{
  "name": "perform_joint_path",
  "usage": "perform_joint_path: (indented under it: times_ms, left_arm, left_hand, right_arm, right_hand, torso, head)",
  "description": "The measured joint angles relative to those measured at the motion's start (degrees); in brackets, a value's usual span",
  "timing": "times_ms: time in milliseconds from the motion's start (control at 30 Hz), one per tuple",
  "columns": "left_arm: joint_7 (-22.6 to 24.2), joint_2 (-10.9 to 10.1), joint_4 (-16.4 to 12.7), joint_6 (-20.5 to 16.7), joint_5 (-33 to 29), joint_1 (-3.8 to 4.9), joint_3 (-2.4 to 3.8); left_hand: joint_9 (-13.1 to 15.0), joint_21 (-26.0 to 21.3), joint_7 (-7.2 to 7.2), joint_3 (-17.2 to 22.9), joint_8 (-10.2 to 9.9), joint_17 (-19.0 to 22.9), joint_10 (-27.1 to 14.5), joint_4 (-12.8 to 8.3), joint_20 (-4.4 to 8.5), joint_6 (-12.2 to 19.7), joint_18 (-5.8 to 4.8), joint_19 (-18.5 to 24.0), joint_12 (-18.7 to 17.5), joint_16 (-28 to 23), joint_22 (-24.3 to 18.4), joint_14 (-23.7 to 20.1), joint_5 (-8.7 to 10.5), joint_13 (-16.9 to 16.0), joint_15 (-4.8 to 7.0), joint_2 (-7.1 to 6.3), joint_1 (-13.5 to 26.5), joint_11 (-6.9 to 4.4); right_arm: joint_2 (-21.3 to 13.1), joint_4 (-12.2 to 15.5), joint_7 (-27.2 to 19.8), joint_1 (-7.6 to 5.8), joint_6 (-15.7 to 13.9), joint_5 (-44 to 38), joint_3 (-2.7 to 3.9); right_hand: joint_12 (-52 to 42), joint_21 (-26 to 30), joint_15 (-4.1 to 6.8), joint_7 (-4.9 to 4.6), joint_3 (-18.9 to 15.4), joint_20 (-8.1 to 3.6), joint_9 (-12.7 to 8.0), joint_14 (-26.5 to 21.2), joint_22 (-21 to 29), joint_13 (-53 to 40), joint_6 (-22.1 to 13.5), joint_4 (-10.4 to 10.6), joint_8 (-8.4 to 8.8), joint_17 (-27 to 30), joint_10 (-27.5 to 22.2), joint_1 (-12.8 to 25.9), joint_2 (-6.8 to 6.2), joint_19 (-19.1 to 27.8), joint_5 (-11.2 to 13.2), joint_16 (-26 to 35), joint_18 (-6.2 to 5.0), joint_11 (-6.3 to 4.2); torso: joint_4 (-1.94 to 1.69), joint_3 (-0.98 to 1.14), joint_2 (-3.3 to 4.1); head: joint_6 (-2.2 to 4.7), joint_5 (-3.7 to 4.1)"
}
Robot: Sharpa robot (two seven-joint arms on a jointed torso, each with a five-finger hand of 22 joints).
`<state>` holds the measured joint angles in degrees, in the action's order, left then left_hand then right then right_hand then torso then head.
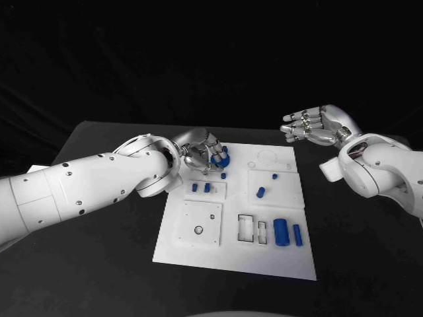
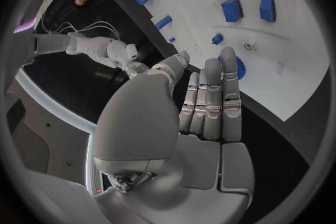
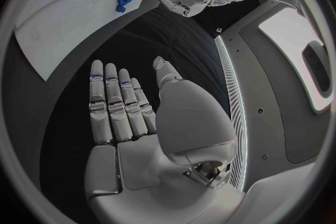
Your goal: Assemble the parts on the task board
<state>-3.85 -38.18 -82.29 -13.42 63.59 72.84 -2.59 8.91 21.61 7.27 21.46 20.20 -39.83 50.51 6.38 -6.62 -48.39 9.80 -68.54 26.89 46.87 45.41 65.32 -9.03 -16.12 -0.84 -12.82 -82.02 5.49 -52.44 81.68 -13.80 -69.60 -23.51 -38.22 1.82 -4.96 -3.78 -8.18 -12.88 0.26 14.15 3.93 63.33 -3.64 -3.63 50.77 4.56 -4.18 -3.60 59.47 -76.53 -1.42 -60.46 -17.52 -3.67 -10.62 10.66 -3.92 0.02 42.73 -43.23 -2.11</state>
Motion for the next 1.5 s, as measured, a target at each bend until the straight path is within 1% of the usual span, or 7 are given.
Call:
perform_joint_path:
  times_ms: [133, 233, 367, 500, 767, 933, 1500]
  left_arm:
    - [1.4, 2.3, 2.6, 0.0, 5.5, -0.02, -0.38]
    - [1.8, 3.8, 4.4, 0.0, 9.0, -0.04, -0.60]
    - [1.7, 5.5, 6.0, 0.5, 13.1, -0.09, -0.85]
    - [1.1, 6.5, 6.9, 1.6, 16.3, -0.20, -0.96]
    - [-0.5, 7.4, 8.1, 4.1, 20.0, -0.39, -1.04]
    - [-1.2, 8.0, 8.9, 5.4, 21.2, -0.47, -1.05]
    - [-2.1, 9.6, 11.2, 7.3, 22.8, -1.01, -1.02]
  left_hand:
    - [-1.6, 0.4, -0.03, -2.0, -1.8, -1.9, 0.9, -0.1, 0.34, -1.9, 0.02, -3.4, -1.4, 3.9, -0.5, 4.1, 0.00, 2.6, 0.24, 0.02, 0.0, -0.37]
    - [-2.5, 3.2, -0.19, -2.6, -2.6, -13.9, 2.8, 0.2, 0.79, -4.1, 0.02, -7.2, -1.7, 16.1, 0.8, 11.3, 0.00, 4.0, 0.68, 0.28, 0.3, -0.71]
    - [-3.3, 17.5, -0.78, -3.1, -4.0, -25.8, 4.4, 0.4, 1.52, -6.4, -0.96, -13.0, -3.1, 27.5, 10.5, 17.1, 0.00, 6.0, 1.38, 0.31, 0.3, -1.32]
    - [-3.8, 28.4, -0.84, -3.3, -5.1, -31.3, 5.7, 0.6, 2.12, -7.7, -2.24, -15.2, -4.3, 32.2, 17.9, 18.5, 0.00, 7.4, 1.75, 0.32, 0.3, -1.63]
    - [-4.2, 36.9, -1.07, -3.3, -6.3, -33.4, 7.9, 0.6, 2.33, -9.4, -3.11, -15.4, -5.8, 34.0, 23.9, 18.7, 0.00, 8.9, 1.96, 0.31, 0.3, -1.92]
    - [-4.3, 38.2, -1.15, -3.2, -6.7, -33.3, 8.3, 0.7, 2.33, -9.9, -4.00, -15.4, -6.5, 34.0, 24.9, 18.7, 0.00, 9.3, 1.96, 0.31, 0.3, -1.93]
    - [-4.3, 40.7, -1.06, -0.8, -7.4, -33.1, 10.7, 0.4, 2.33, -11.8, -3.99, -15.4, -8.1, 34.0, 27.0, 18.7, 0.00, 10.4, 1.96, 1.07, -0.4, -2.12]
  right_arm:
    - [0.1, -0.1, 0.0, 0.00, 0.0, 0.0, 0.00]
    - [0.2, -0.1, -0.1, 0.00, 0.0, 0.0, 0.00]
    - [0.3, -0.1, -0.1, 0.01, 0.0, 0.0, 0.00]
    - [0.3, -0.1, -0.1, 0.01, 0.0, 0.0, 0.00]
    - [0.3, 0.0, -0.2, 0.02, 0.0, 0.0, 0.00]
    - [0.3, 0.0, -0.2, 0.02, 0.0, 0.0, 0.00]
    - [0.4, 0.1, -0.2, 0.02, 0.0, 0.0, 0.00]
  right_hand:
    - [0.0, 0.0, 0.20, 0.00, 0.1, 0.00, 0.0, -0.2, 0.0, 0.0, 0.0, -0.1, 0.00, 0.0, 0.0, 0.0, 0.00, 0.0, 0.0, 0.0, 0.00, 0.00]
    - [0.0, 0.0, 0.20, 0.00, 0.1, 0.00, 0.0, -0.2, 0.0, 0.0, 0.0, -0.1, 0.00, 0.0, 0.0, 0.0, 0.00, 0.0, 0.0, 0.0, 0.00, 0.00]
    - [0.0, 0.0, 0.20, 0.00, 0.0, 0.00, 0.0, -0.2, 0.0, 0.0, 0.0, -0.1, 0.00, 0.0, 0.0, 0.0, 0.00, 0.0, 0.0, 0.0, 0.00, 0.00]
    - [0.0, 0.0, 0.20, 0.00, -0.1, 0.00, 0.0, -0.2, 0.0, 0.0, 0.0, -0.2, 0.00, 0.0, 0.0, 0.0, 0.00, 0.0, 0.0, 0.0, 0.00, 0.00]
    - [0.0, 0.0, 0.20, 0.00, -0.1, 0.00, 0.0, -0.2, 0.0, 0.0, 0.0, -0.2, 0.00, 0.0, 0.0, 0.0, 0.00, 0.0, 0.0, 0.0, 0.00, 0.00]
    - [0.0, 0.0, 0.20, 0.00, -0.1, 0.00, 0.0, -0.2, 0.0, 0.0, 0.0, -0.2, 0.00, 0.0, 0.0, 0.0, 0.00, 0.0, 0.0, 0.0, 0.00, 0.00]
    - [0.0, 0.0, 0.20, 0.00, -0.1, 0.00, 0.0, -0.2, 0.0, 0.0, 0.0, -0.2, 0.00, 0.0, 0.0, 0.0, 0.00, 0.0, 0.0, 0.0, 0.00, 0.00]
  torso:
    - [0.00, 0.01, 0.01]
    - [0.00, 0.00, 0.02]
    - [0.02, -0.02, 0.04]
    - [0.03, -0.02, 0.05]
    - [-0.03, 0.00, 0.00]
    - [-0.05, 0.01, -0.03]
    - [-0.03, 0.01, 0.00]
  head:
    - [0.18, 0.15]
    - [0.27, 0.25]
    - [0.34, 0.31]
    - [0.30, 0.40]
    - [0.16, 0.51]
    - [0.11, 0.52]
    - [-0.07, 0.53]
